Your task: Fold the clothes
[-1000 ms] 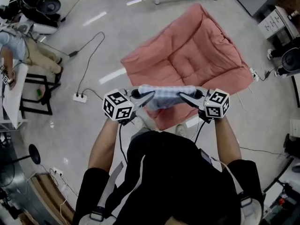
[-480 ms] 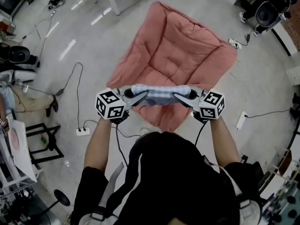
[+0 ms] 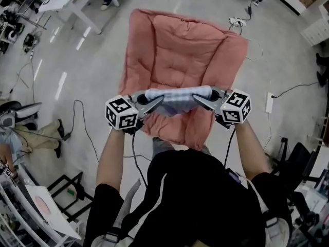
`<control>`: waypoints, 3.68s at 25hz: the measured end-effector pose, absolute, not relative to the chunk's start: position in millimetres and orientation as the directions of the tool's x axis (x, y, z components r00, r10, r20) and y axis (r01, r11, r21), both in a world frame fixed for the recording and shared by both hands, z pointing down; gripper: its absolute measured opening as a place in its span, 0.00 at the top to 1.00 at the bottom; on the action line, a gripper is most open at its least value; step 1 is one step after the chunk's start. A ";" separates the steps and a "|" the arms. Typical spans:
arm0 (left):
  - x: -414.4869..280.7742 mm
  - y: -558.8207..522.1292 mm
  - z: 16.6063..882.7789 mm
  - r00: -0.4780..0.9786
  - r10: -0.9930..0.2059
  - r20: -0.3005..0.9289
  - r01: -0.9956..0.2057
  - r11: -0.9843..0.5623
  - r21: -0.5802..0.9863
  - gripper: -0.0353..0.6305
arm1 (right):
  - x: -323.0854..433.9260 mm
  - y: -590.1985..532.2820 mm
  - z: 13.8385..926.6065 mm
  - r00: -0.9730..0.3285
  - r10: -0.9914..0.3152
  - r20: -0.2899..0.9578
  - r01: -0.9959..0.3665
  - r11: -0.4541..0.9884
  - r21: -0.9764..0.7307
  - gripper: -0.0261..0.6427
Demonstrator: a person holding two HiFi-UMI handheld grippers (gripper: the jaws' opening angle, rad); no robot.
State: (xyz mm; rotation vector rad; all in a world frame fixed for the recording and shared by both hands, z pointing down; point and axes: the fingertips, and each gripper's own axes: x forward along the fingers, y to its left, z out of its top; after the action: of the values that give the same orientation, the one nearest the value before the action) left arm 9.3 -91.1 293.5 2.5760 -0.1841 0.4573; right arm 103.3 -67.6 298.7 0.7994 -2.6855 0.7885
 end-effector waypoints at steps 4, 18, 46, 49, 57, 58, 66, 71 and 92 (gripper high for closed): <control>15.9 -128.7 306.3 0.929 0.143 0.340 -0.044 -0.872 0.488 0.92 | 105.3 -91.1 312.6 -0.716 -0.577 0.393 -0.698 0.576 -0.426 0.92; 58.5 -226.9 320.7 0.874 0.343 0.344 0.158 -0.871 0.465 0.92 | 132.1 -166.2 326.1 -0.478 -0.771 0.421 -0.868 0.343 -0.358 0.92; -71.3 -17.5 416.3 0.841 0.349 0.414 0.048 -0.809 0.586 0.92 | -4.9 52.8 418.9 -0.572 -0.671 0.473 -0.787 0.286 -0.546 0.91; -93.5 25.1 423.4 0.843 0.337 0.420 0.029 -0.808 0.589 0.92 | -28.0 95.5 429.0 -0.586 -0.650 0.484 -0.781 0.294 -0.551 0.91; -155.7 144.5 411.2 0.876 0.297 0.379 -0.002 -0.786 0.619 0.92 | -85.6 211.5 415.7 -0.632 -0.623 0.461 -0.748 0.335 -0.573 0.91; -161.8 153.9 407.2 0.880 0.292 0.374 -0.003 -0.785 0.619 0.92 | -91.1 220.1 412.3 -0.634 -0.623 0.458 -0.747 0.340 -0.571 0.91; -192.1 192.8 386.8 0.894 0.280 0.351 0.010 -0.795 0.607 0.92 | -118.4 255.6 390.1 -0.644 -0.622 0.444 -0.749 0.395 -0.532 0.91; -197.1 197.8 393.4 0.886 0.286 0.365 0.006 -0.794 0.608 0.92 | -123.1 259.7 397.4 -0.634 -0.624 0.456 -0.757 0.381 -0.531 0.91; -140.4 103.2 430.4 0.870 0.278 0.407 -0.048 -0.775 0.631 0.92 | -66.8 167.0 436.2 -0.610 -0.628 0.483 -0.763 0.303 -0.570 0.91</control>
State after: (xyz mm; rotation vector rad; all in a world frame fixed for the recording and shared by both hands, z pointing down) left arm -140.4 103.2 430.4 2.3780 0.1660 0.6463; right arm -66.8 167.0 436.2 1.2924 -2.3942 1.1962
